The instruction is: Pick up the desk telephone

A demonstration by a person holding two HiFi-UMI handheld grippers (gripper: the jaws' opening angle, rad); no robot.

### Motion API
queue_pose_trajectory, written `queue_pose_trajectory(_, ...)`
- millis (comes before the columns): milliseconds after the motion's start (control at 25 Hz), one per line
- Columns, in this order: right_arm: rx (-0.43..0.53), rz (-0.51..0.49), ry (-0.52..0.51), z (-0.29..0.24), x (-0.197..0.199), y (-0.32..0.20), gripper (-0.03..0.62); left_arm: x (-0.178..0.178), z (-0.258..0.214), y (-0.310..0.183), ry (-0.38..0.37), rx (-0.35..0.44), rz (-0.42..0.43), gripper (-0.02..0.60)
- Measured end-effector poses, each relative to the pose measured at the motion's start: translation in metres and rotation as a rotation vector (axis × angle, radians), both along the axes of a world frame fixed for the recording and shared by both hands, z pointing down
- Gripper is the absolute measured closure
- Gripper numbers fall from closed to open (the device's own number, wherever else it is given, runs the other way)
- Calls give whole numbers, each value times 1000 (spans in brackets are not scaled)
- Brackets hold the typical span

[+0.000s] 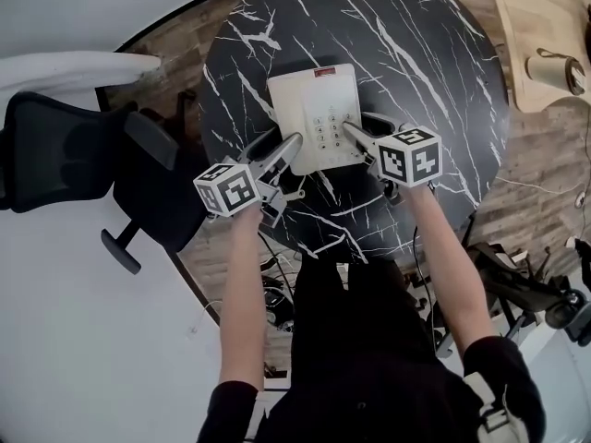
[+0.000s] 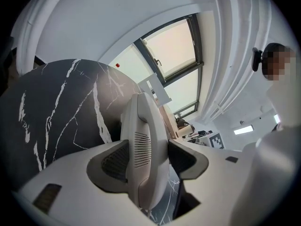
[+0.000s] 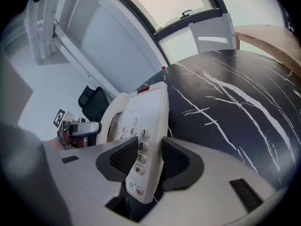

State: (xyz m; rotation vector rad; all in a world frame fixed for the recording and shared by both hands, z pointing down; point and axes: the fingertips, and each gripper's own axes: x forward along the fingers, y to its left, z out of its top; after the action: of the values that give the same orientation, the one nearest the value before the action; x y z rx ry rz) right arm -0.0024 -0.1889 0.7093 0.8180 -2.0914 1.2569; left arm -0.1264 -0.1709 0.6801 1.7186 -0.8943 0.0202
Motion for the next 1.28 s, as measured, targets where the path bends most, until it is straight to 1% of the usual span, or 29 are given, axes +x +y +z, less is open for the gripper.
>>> queue_pose_trajectory(80,13,10,-7,-8,0,0,419,-1,-7,0,5,12,-6,308)
queue_pose_trajectory(240,48,33,-7,-30,3,1,421,1,-28,-1,5,53,14,308)
queue_pose_trajectory(360,89,50,-8,-55,4,3,422,2,-51,2,12,86,22,308)
queue_pose_trajectory(520,159,72,-9,-94,4,5,422,2,-89,4,14,150,41,308)
queue_pose_trajectory(680,244,102,-6,-138,8,5,422,5,-131,3,14,232,60,308)
queue_pose_trajectory(880,358,141,-2,-195,15,8,422,13,-186,4,11,347,104,308)
queue_pose_trajectory(1280,591,237,-10,-299,36,30,422,32,-286,19,14,575,182,308)
